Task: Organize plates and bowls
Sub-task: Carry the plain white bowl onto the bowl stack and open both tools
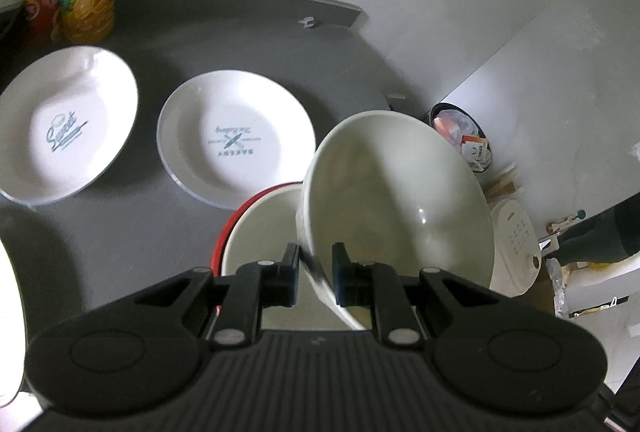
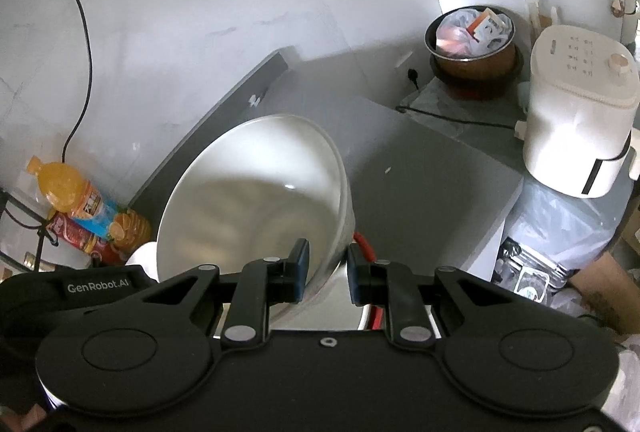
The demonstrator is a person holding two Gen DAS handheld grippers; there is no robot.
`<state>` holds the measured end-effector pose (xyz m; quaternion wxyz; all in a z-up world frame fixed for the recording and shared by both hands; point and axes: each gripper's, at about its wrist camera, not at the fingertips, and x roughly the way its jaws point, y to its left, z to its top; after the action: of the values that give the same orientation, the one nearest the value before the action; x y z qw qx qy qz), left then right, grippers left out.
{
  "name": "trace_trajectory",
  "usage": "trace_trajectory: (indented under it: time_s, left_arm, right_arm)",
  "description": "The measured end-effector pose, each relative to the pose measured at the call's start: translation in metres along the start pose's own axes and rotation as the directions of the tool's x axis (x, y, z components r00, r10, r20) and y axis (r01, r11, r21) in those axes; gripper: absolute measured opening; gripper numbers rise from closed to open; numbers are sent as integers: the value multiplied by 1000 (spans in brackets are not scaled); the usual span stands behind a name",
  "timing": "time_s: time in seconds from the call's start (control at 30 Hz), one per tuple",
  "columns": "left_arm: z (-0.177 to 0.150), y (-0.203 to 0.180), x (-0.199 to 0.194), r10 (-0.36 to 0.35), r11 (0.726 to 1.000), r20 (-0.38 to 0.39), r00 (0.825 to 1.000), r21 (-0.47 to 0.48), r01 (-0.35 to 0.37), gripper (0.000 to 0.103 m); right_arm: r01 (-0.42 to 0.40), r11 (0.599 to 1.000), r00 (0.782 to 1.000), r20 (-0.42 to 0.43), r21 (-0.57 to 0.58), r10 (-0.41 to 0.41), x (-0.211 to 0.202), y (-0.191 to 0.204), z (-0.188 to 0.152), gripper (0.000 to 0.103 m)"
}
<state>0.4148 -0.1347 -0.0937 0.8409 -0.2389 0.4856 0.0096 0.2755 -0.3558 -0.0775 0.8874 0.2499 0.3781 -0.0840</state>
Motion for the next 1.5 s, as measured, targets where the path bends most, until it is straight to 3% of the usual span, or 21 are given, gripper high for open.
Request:
trace_trajectory:
  time_s: [0.6,1.2,1.37,1.5]
  left_arm:
    - [-21,31,17,47,999,-85,995,-14,-49,16]
    - [-19,44,9,69,998,-68,995,14,-68,19]
    - [-21,49,7,49,999,-70,996,-3,-50,20]
    - [-22,47,0,62,998,-65,996,17,-61,20]
  right_arm:
    - [47,999,994,-102,-6,-48,16,3,-30,20]
    - [64,998,995,-71,-14,-65,3,1,-33,25]
    - [30,1000,997,-77,-8,-30,5,-5,-39,9]
    - [43,999,995,-87,-7,-43,7,-2,-39,9]
